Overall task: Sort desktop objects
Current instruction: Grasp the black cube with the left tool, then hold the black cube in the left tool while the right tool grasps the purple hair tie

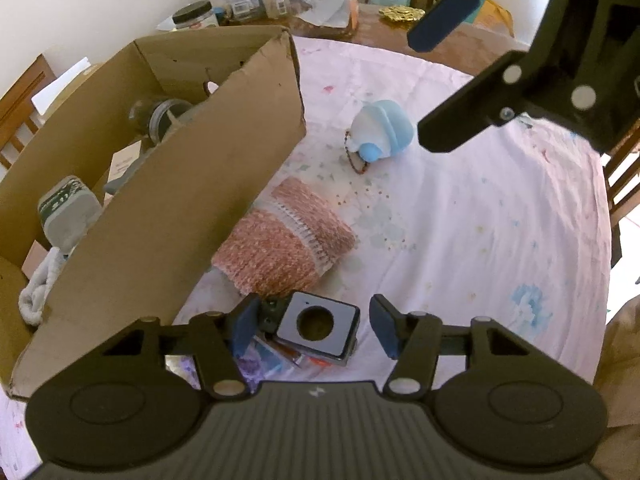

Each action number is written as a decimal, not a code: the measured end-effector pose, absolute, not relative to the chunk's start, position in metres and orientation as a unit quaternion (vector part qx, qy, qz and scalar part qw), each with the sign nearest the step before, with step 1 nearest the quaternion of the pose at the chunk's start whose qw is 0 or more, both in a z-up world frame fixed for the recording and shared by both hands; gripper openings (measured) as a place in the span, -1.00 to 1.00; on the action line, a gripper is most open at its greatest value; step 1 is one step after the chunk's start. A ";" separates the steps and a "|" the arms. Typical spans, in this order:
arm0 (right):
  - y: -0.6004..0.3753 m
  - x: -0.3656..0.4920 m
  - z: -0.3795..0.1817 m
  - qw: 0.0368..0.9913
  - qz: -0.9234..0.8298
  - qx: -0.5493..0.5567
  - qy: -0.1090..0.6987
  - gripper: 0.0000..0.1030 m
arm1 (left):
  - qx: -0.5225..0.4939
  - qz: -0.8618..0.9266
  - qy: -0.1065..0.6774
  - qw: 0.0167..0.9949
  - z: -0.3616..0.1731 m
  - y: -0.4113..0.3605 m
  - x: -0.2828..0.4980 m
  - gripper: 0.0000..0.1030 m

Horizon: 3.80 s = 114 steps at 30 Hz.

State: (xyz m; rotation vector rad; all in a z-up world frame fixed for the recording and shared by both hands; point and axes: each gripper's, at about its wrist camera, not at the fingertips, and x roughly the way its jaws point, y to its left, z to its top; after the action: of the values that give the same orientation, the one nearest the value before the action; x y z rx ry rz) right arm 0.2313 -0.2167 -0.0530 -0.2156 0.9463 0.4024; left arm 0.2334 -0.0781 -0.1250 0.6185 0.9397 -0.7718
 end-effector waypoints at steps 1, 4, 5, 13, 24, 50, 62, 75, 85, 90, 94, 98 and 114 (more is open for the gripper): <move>-0.217 0.231 -0.053 0.865 0.192 -0.102 0.452 0.65 | 0.284 -0.359 0.436 0.775 -0.125 -0.077 0.234 0.13; -0.217 0.232 -0.055 0.865 0.192 -0.102 0.453 0.65 | 0.272 -0.374 0.443 0.768 -0.129 -0.074 0.238 0.12; -0.217 0.232 -0.055 0.864 0.192 -0.102 0.454 0.65 | 0.275 -0.382 0.438 0.766 -0.129 -0.073 0.239 0.13; -0.212 0.235 -0.056 0.863 0.198 -0.104 0.453 0.65 | 0.232 -0.419 0.465 0.745 -0.126 -0.069 0.233 0.02; -0.206 0.234 -0.055 0.862 0.205 -0.108 0.451 0.65 | 0.188 -0.415 0.472 0.755 -0.135 -0.068 0.200 0.04; -0.138 0.246 -0.068 0.833 0.305 -0.154 0.436 0.65 | 0.150 -0.259 0.488 0.820 -0.115 0.007 0.188 0.03; -0.082 0.261 -0.109 0.804 0.372 -0.210 0.413 0.60 | 0.112 -0.199 0.480 0.847 -0.115 0.044 0.189 0.03; -0.061 0.284 -0.139 0.773 0.402 -0.251 0.421 0.26 | 0.084 -0.174 0.489 0.850 -0.115 0.063 0.192 0.03; -0.063 0.287 -0.136 0.761 0.414 -0.253 0.431 0.06 | 0.080 -0.173 0.494 0.848 -0.107 0.062 0.195 0.04; -0.070 0.280 -0.118 0.762 0.414 -0.251 0.429 0.05 | 0.084 -0.177 0.492 0.848 -0.090 0.057 0.196 0.04; -0.078 0.272 -0.098 0.766 0.414 -0.250 0.424 0.05 | 0.092 -0.188 0.483 0.850 -0.074 0.052 0.196 0.03; -0.087 0.266 -0.076 0.771 0.411 -0.245 0.421 0.04 | 0.096 -0.199 0.476 0.851 -0.059 0.047 0.198 0.04; -0.117 0.268 0.015 0.810 0.382 -0.230 0.381 0.03 | 0.135 -0.235 0.421 0.866 0.008 0.026 0.235 0.04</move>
State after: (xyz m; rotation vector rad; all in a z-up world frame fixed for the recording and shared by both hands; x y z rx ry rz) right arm 0.2684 -0.1175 0.0153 -0.4908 0.8149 0.8154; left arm 0.2354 0.0258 0.0082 0.2828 0.8824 -0.4917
